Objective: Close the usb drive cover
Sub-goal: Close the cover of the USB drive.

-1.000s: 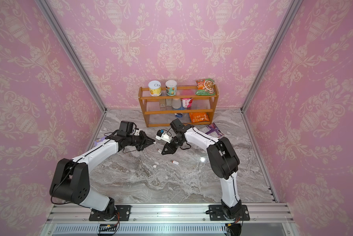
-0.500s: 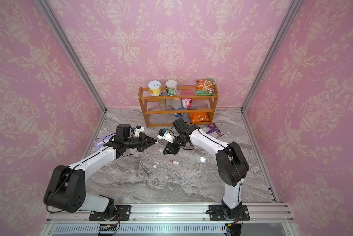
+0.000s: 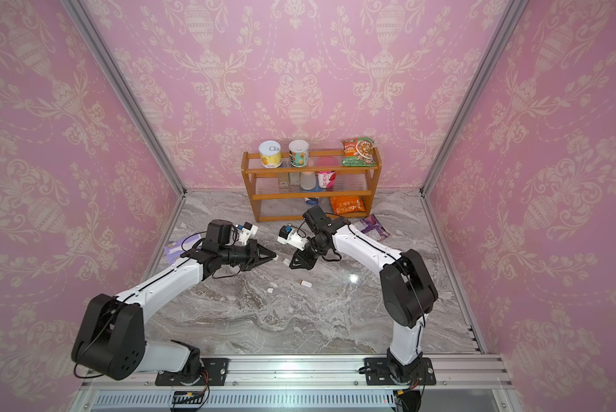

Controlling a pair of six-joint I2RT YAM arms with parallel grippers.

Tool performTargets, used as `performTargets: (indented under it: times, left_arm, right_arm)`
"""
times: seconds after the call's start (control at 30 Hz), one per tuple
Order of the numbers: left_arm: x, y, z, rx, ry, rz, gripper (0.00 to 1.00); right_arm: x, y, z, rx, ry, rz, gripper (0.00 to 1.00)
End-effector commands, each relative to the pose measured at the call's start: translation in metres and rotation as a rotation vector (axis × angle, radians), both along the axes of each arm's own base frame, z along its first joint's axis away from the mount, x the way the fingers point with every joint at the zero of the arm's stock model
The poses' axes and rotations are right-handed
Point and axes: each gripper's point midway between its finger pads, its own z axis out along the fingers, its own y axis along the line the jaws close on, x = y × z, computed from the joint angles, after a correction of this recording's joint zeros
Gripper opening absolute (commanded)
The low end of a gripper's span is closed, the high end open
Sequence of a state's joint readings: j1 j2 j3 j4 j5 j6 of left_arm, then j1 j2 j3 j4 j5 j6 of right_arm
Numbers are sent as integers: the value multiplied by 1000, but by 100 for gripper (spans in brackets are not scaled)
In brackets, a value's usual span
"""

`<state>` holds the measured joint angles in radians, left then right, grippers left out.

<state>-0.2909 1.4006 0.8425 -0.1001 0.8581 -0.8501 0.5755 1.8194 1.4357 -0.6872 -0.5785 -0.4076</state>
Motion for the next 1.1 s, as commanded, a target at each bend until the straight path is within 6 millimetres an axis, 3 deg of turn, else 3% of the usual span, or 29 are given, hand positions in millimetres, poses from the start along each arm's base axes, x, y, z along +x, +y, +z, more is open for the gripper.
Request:
performTargets:
  times: [0.0, 0.33, 1.07]
  left_arm:
    - [0, 0, -1, 23, -24, -8, 0]
    - [8, -3, 2, -5, -17, 4, 0]
    - [9, -4, 5, -19, -11, 6, 0]
  right_arm:
    - [-3, -4, 18, 0, -52, 16, 0]
    - [-11, 9, 21, 16, -55, 46, 0]
    - [0, 15, 31, 14, -155, 25, 0]
